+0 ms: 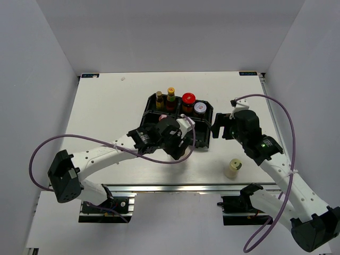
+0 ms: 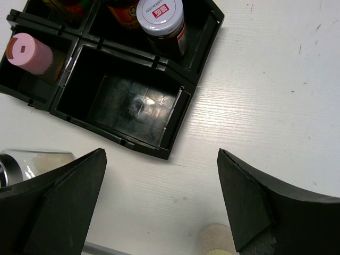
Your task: Organize the condiment bottles
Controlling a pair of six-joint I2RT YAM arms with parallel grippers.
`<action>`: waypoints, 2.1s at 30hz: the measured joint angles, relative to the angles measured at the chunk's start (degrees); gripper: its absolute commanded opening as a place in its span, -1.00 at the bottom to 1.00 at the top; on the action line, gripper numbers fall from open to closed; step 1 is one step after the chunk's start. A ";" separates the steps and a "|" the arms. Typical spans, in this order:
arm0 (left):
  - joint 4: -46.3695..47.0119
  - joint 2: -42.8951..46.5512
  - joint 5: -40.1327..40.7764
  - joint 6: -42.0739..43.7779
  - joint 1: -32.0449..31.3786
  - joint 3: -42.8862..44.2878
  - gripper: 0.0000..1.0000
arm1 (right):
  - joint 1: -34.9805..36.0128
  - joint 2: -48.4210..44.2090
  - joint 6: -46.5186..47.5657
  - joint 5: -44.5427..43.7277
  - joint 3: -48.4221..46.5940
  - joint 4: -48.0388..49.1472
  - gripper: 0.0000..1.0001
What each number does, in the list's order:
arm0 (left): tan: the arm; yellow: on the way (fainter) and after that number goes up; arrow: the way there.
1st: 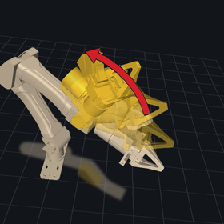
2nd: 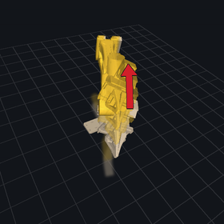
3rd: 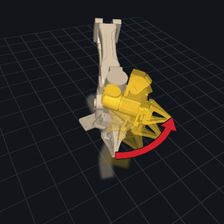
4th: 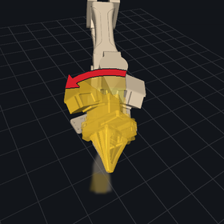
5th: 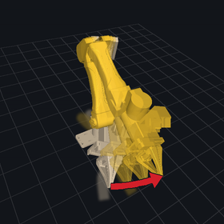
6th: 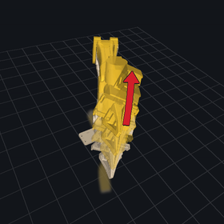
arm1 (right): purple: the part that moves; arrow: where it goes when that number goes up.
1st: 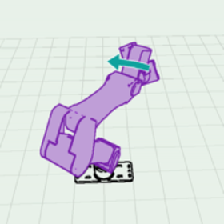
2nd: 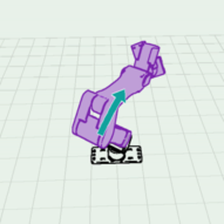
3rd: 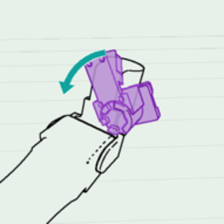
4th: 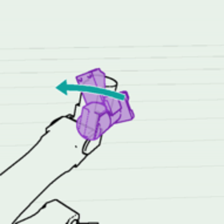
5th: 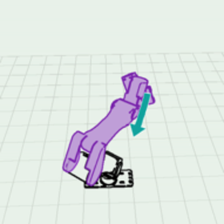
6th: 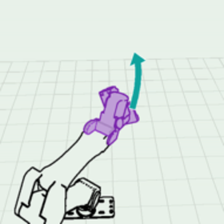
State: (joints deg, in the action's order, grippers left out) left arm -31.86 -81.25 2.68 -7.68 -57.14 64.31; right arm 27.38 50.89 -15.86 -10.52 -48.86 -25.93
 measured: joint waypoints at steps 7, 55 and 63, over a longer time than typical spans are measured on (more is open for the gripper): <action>-0.57 0.37 -0.35 4.26 -0.24 7.19 -1.00 | 0.00 -2.01 -0.04 -0.22 0.00 0.35 0.79; -9.92 -30.14 -23.45 46.29 12.31 35.41 -1.00 | 0.00 -7.58 -0.55 -8.02 2.84 3.67 0.79; -10.21 -31.39 -24.15 46.23 12.52 35.98 -1.00 | 0.00 -7.43 -0.44 -8.70 2.84 3.82 0.79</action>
State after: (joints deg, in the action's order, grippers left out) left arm -42.06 -112.64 -21.47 38.54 -44.62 100.29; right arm 27.38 43.46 -16.29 -19.22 -46.02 -22.11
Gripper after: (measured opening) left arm 0.792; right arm 0.895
